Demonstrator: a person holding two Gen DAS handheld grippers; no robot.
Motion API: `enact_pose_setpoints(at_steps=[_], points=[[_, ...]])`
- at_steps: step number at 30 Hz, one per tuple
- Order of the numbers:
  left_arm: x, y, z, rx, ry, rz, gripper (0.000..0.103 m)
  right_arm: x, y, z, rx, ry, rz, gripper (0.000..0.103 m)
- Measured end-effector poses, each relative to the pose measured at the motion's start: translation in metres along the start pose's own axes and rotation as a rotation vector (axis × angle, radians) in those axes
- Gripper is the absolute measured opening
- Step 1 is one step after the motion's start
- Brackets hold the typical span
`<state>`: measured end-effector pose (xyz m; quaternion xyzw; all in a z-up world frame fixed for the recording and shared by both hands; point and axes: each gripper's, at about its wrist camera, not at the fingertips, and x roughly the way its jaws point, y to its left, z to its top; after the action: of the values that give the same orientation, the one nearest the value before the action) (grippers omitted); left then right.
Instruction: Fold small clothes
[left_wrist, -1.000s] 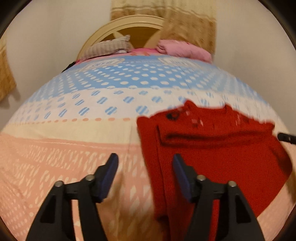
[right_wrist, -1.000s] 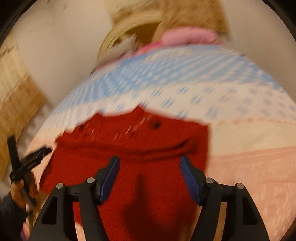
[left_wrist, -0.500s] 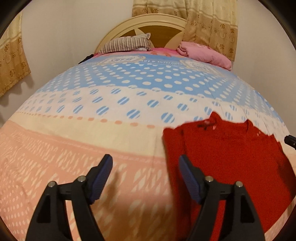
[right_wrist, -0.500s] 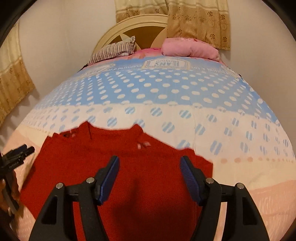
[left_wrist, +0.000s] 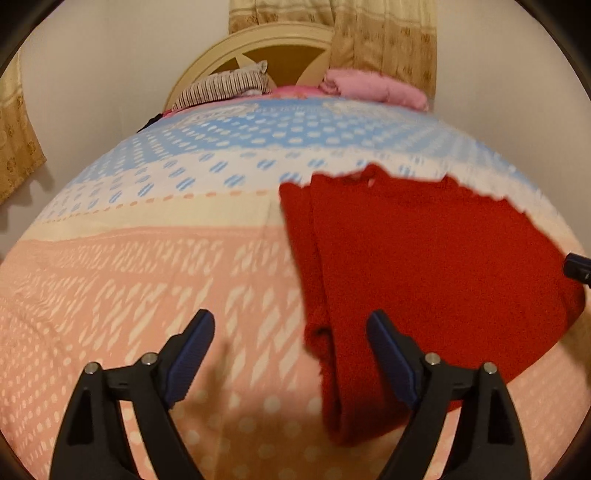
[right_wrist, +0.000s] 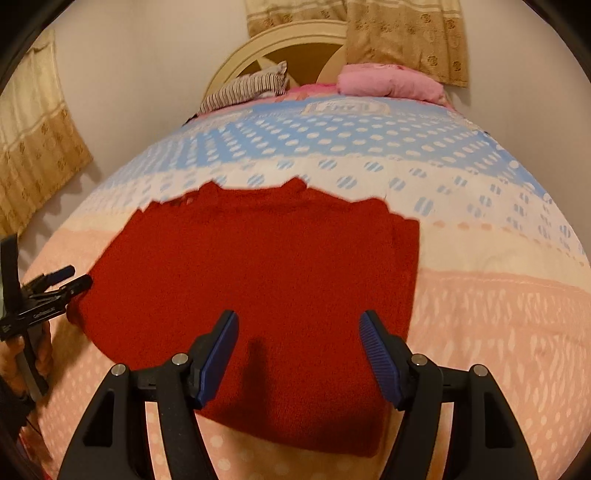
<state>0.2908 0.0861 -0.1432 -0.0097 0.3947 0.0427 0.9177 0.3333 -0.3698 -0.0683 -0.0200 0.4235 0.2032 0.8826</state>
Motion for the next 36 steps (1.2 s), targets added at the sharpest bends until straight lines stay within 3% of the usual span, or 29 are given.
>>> enact_pose_setpoints(at_steps=[3,8,12,16,21,22,26,30,32,36], points=[[0.002,0.009,-0.002,-0.03,0.009,0.002,0.092,0.008,-0.008,-0.017,0.057,0.029,0.008,0.069],[0.015,0.018,-0.006,-0.074,0.066,0.004,0.097,0.008,0.012,-0.035,-0.049,0.032,-0.054,0.069],[0.009,0.018,-0.012,-0.078,0.057,0.009,0.097,0.003,0.013,-0.031,-0.037,0.04,-0.072,0.069],[0.01,0.024,-0.016,-0.102,0.077,0.019,0.101,-0.013,0.02,-0.017,-0.022,-0.032,-0.044,0.069],[0.011,0.027,-0.018,-0.113,0.09,0.01,0.103,0.025,0.043,-0.008,-0.108,0.067,-0.103,0.069],[0.011,0.027,-0.018,-0.117,0.092,0.008,0.103,0.033,0.043,-0.012,-0.096,0.079,-0.099,0.075],[0.012,0.031,-0.019,-0.138,0.098,-0.01,0.103,0.029,0.053,-0.01,-0.093,0.055,-0.146,0.076],[0.013,0.031,-0.019,-0.141,0.101,-0.011,0.103,0.029,0.078,0.011,-0.076,0.02,-0.034,0.076],[0.014,0.031,-0.019,-0.14,0.102,-0.01,0.103,0.037,0.1,0.019,-0.124,0.007,-0.019,0.076],[0.015,0.031,-0.02,-0.149,0.108,-0.02,0.103,0.076,0.13,0.022,-0.181,0.074,-0.02,0.076]])
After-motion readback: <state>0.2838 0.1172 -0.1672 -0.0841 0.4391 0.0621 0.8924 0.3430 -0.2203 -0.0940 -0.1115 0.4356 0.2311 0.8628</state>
